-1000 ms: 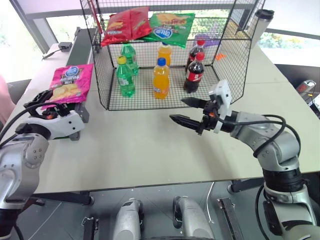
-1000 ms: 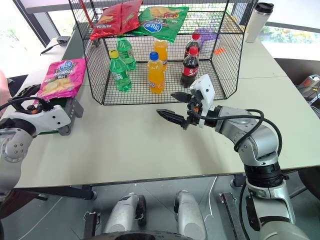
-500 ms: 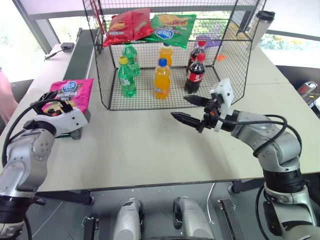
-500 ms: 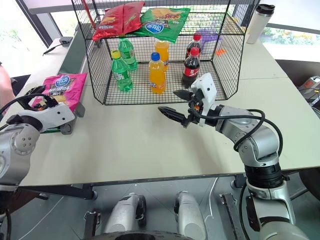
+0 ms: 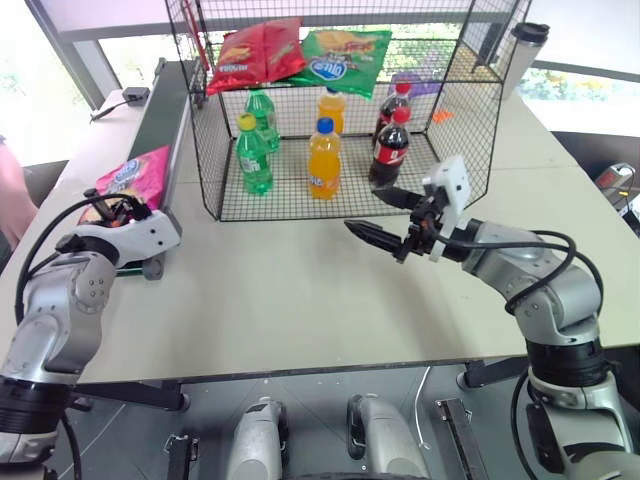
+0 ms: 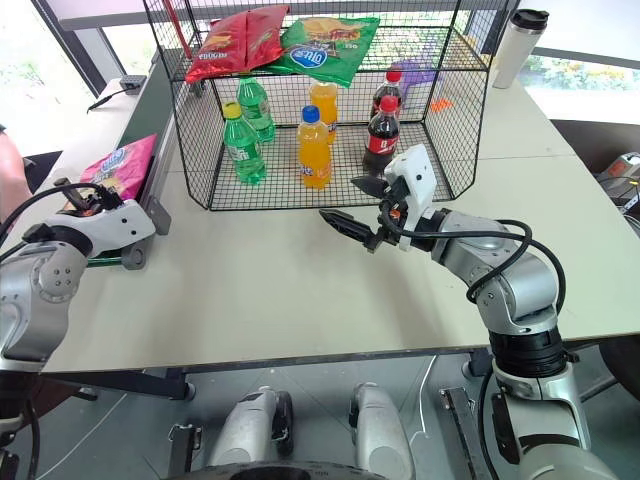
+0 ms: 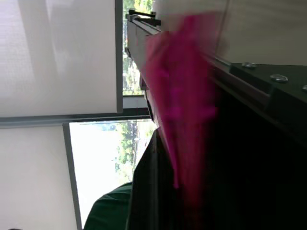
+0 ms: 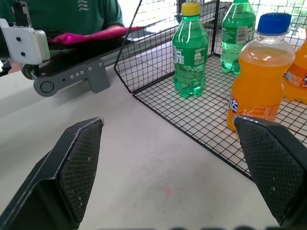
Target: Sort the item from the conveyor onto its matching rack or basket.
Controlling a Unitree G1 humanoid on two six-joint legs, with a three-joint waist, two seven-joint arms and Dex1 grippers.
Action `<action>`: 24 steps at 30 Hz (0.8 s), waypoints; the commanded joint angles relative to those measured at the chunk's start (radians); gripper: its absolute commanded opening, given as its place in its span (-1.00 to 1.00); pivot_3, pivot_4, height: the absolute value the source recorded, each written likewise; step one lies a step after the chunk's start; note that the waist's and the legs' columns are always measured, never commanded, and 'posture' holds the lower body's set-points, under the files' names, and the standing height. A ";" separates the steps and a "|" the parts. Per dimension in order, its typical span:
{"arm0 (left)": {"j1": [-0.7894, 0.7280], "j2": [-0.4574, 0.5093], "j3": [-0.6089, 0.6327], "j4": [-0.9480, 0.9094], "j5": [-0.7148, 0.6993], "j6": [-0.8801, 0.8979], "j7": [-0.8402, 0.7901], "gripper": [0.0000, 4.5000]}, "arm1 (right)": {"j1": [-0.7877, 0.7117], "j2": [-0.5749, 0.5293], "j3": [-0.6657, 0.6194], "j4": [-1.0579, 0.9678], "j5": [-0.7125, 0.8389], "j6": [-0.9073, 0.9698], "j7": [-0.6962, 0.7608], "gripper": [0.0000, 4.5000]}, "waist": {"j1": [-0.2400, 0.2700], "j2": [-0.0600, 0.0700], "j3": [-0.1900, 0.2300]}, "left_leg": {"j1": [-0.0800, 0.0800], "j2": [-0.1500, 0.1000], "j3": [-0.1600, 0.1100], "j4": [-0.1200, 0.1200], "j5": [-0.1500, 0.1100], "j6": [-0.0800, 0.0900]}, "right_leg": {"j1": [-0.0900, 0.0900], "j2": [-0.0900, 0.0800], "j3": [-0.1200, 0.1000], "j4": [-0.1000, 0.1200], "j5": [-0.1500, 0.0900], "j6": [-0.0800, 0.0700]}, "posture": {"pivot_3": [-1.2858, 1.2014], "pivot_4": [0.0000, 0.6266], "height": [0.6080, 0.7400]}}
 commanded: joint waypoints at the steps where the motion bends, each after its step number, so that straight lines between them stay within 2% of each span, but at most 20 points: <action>1: -0.004 0.018 0.026 -0.037 0.020 0.010 -0.002 -0.98 | -0.004 0.008 -0.027 -0.014 -0.004 -0.032 -0.003 1.00 | 0.000 0.000 0.000 | 0.000 0.000 0.000 0.000 0.000 0.000 | 0.000 0.000 0.000 0.000 0.000 0.000 | 0.03 -0.52 1.00; 6: -0.026 0.086 0.123 -0.134 -0.045 0.010 -0.098 -0.98 | -0.007 0.011 -0.025 0.008 -0.016 -0.053 0.005 1.00 | -0.002 -0.001 0.000 | -0.001 0.000 0.000 0.000 0.000 0.000 | -0.001 0.000 0.000 0.000 0.000 0.000 | 0.03 -0.52 1.00; 10: -0.052 0.122 0.310 -0.206 -0.303 0.063 -0.305 -0.98 | -0.022 0.008 -0.034 0.041 -0.019 -0.075 0.016 1.00 | -0.002 -0.001 0.000 | -0.003 0.000 0.000 0.000 0.000 0.000 | -0.002 0.000 0.000 -0.001 0.000 0.000 | 0.03 -0.52 1.00; 12: -0.062 0.140 0.445 -0.234 -0.476 0.150 -0.451 -0.98 | -0.038 0.009 -0.047 0.064 -0.009 -0.089 0.029 1.00 | -0.005 -0.001 0.000 | -0.003 0.000 0.000 0.000 0.000 0.000 | -0.002 0.000 0.000 -0.001 0.000 0.000 | 0.03 -0.52 1.00; 16: -0.075 0.202 0.618 -0.237 -0.692 0.304 -0.636 -0.98 | -0.066 0.007 -0.061 0.104 0.001 -0.112 0.059 1.00 | -0.006 -0.001 0.000 | -0.002 0.000 0.000 0.000 0.000 0.000 | -0.002 0.001 0.000 0.000 0.000 0.001 | 0.03 -0.52 1.00; 20: -0.151 0.301 0.719 -0.219 -0.927 0.493 -0.781 -0.98 | -0.091 -0.005 -0.090 0.123 0.025 -0.107 0.094 1.00 | -0.002 -0.001 0.001 | -0.001 0.000 -0.001 0.001 0.001 -0.001 | -0.001 0.001 0.000 0.000 -0.001 0.001 | 0.03 -0.52 1.00; 24: -0.261 0.409 0.744 -0.159 -1.193 0.657 -0.927 -0.98 | -0.126 -0.021 -0.135 0.130 0.088 -0.070 0.131 1.00 | -0.003 -0.002 0.002 | -0.002 -0.001 -0.002 0.002 0.001 -0.001 | 0.001 0.001 0.000 -0.001 -0.001 0.001 | 0.03 -0.52 1.00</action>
